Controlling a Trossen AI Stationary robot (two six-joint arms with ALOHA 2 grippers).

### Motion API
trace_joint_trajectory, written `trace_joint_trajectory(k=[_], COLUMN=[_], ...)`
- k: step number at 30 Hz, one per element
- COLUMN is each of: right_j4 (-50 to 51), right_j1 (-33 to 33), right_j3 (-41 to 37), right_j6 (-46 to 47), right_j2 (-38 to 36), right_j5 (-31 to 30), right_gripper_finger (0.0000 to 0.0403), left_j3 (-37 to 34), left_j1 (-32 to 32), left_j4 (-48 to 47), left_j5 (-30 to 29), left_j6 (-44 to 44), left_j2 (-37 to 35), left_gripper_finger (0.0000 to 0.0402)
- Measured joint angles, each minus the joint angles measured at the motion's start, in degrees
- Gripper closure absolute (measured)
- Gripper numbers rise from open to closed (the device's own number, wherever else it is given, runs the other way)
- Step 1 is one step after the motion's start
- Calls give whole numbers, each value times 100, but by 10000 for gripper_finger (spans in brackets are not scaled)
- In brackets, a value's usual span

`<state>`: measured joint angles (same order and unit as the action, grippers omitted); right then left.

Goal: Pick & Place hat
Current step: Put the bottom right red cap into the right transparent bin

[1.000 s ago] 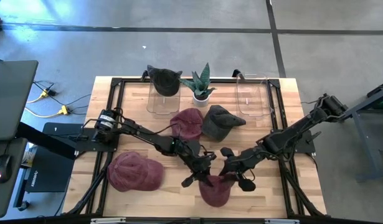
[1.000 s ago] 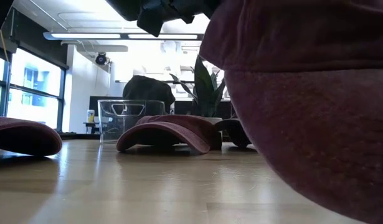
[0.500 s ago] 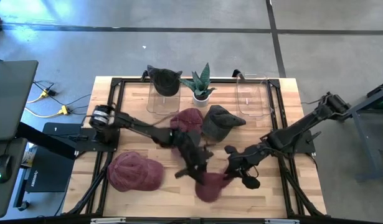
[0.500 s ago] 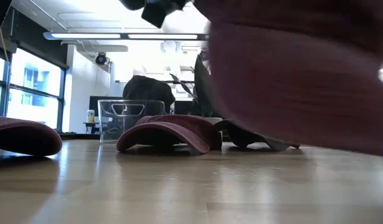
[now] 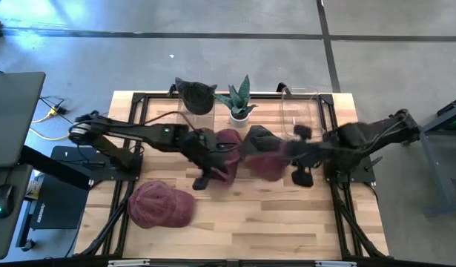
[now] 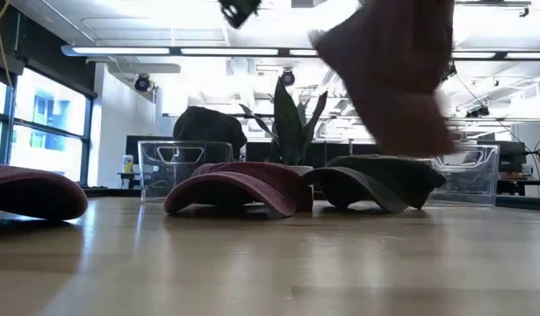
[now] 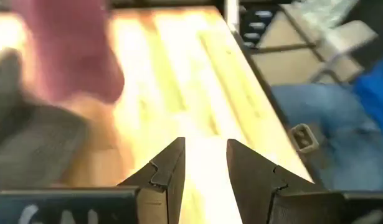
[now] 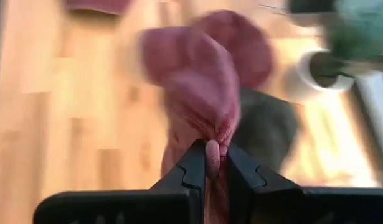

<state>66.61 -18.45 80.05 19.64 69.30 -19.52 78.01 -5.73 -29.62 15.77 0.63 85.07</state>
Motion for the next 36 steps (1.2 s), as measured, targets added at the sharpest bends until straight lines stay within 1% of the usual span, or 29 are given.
trace_joint_trajectory(k=[3, 7, 11, 17, 20, 24, 26, 29, 32, 36], right_j4=[605, 1049, 1325, 1386, 1250, 942, 745, 526, 198, -367], right_j1=[342, 836, 1515, 2826, 3499, 4259, 4569, 4967, 5266, 5604], right_j3=[456, 894, 1119, 1097, 1091, 1090, 1091, 1069, 766, 24], right_j6=[-79, -671, -1690, -3153, -3760, -4405, -4716, -5278, -5708, -6256], right_j2=[0, -4, -4, -4, 15, 17, 17, 16, -2, 2], right_j5=[-366, -801, -1030, -1335, -1339, -1339, -1199, -830, -646, -358], right_gripper_finger=[379, 374, 379, 372, 377, 377, 371, 369, 378, 378], left_j3=[-21, -139, -374, -1103, -1389, -1485, -1487, -1489, -1489, -1489], left_j1=[-101, -256, -475, -746, -835, -908, -908, -893, -890, -895], left_j4=[-120, -61, 163, 1112, 1402, 1618, 1599, 1604, 1608, 1617], left_j5=[-637, -1133, -1406, -1552, -1546, -1503, -1468, -1488, -1504, -1496], left_j6=[54, 64, 63, 41, -9, -45, -46, -44, -34, 67], left_j2=[-235, -261, -263, -251, -251, -251, -251, -251, -251, -251], left_gripper_finger=[289, 289, 289, 289, 289, 289, 289, 289, 289, 289])
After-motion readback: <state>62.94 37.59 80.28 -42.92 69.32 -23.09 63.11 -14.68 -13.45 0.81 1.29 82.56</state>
